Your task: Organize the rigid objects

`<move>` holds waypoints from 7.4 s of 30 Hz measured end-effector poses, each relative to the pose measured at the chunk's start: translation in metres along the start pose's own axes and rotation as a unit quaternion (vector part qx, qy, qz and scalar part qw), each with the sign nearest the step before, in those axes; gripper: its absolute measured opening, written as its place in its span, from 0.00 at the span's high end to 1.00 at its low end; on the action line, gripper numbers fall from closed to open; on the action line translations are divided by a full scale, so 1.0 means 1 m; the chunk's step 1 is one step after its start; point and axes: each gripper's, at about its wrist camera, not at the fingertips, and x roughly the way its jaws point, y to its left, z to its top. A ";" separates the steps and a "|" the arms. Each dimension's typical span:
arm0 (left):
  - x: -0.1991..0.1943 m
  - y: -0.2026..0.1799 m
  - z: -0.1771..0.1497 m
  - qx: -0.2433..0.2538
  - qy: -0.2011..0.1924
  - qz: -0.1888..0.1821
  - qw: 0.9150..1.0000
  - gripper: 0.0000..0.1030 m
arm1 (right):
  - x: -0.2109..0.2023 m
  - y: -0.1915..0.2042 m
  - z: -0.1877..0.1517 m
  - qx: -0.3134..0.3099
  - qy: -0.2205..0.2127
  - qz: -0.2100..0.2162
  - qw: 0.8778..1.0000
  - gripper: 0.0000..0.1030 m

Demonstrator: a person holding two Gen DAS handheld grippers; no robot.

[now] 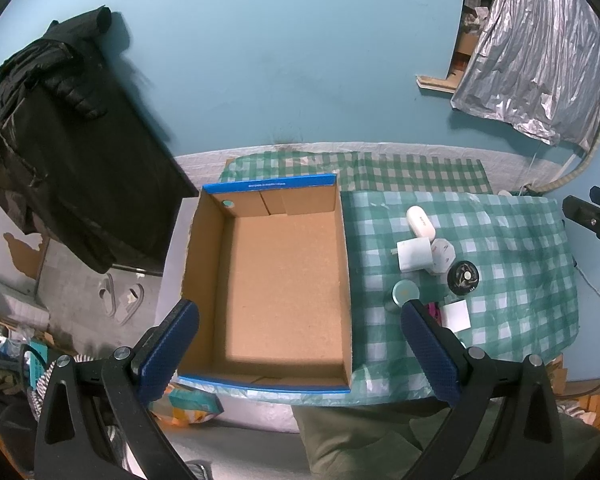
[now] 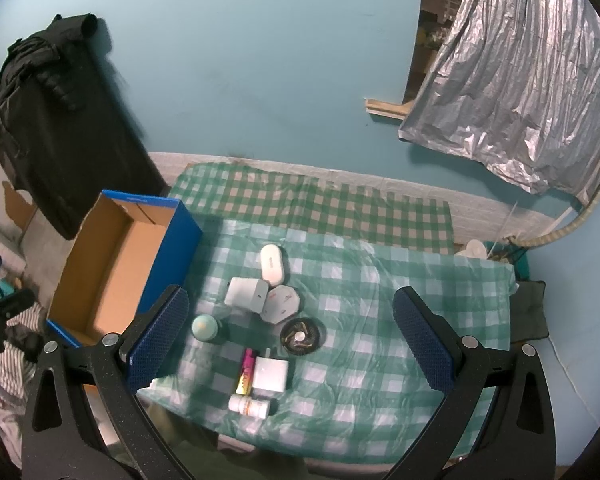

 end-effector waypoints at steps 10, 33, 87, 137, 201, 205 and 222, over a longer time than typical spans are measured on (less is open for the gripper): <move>0.000 -0.001 -0.001 0.000 0.002 0.001 1.000 0.01 | -0.001 -0.001 0.001 0.002 0.002 -0.001 1.000 0.01; 0.017 0.029 -0.006 -0.001 0.020 0.006 1.000 0.01 | 0.018 -0.006 -0.010 -0.006 0.032 -0.006 0.999 0.01; 0.213 0.185 -0.054 -0.017 0.189 -0.024 0.982 0.40 | 0.272 0.000 -0.083 0.036 0.229 -0.053 0.971 0.33; 0.212 0.165 -0.060 0.002 0.198 -0.041 0.979 0.91 | 0.193 0.129 0.034 -0.096 0.163 0.091 0.978 0.41; 0.212 0.163 -0.066 0.008 0.202 -0.046 0.978 0.91 | 0.198 0.176 0.056 -0.148 0.172 0.110 0.968 0.39; 0.209 0.165 -0.065 0.006 0.194 -0.050 0.980 0.91 | 0.188 0.160 0.050 -0.128 0.170 0.101 0.972 0.38; 0.206 0.164 -0.063 0.004 0.185 -0.055 0.981 0.91 | 0.190 0.103 -0.019 -0.061 0.211 0.074 0.973 0.35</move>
